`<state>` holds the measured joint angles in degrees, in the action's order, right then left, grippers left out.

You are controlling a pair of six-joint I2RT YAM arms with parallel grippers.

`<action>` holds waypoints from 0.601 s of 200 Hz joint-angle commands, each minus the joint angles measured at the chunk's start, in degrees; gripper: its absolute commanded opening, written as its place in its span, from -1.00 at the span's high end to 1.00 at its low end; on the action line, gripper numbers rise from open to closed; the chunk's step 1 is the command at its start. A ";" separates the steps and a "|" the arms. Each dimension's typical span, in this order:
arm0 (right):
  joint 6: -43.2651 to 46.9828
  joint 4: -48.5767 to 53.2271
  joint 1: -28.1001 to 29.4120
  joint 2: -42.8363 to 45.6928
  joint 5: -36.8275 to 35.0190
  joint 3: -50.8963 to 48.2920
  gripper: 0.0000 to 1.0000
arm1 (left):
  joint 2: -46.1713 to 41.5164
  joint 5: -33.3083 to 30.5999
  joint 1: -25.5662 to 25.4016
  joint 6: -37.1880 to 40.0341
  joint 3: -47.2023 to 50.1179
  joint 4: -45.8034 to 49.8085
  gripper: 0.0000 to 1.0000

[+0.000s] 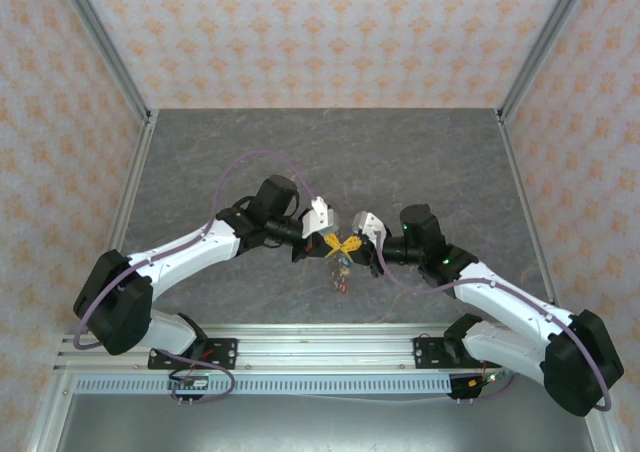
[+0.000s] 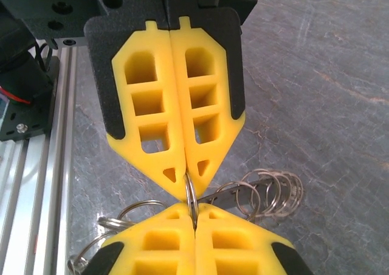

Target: Put the keys on the keyring

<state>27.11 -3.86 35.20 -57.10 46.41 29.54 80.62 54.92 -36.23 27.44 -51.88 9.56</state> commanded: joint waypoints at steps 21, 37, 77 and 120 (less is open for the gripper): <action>4.34 6.77 -0.49 -1.67 -0.97 5.48 1.00 | -2.64 -1.41 -0.64 1.97 -0.28 2.04 0.78; 6.07 10.60 -0.53 -2.43 0.27 7.64 1.00 | -2.36 -3.00 -0.94 3.68 -1.20 4.65 0.75; 8.66 15.89 -0.38 -4.15 1.38 11.48 1.00 | -0.86 -3.25 -1.87 5.08 -3.62 7.16 0.74; 8.43 14.94 -0.08 -4.16 1.22 11.96 1.00 | -0.02 -1.62 -2.31 4.30 -4.61 6.07 0.73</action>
<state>34.35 12.19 35.20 -61.34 47.20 39.44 80.31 51.13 -37.56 31.18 -54.41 15.25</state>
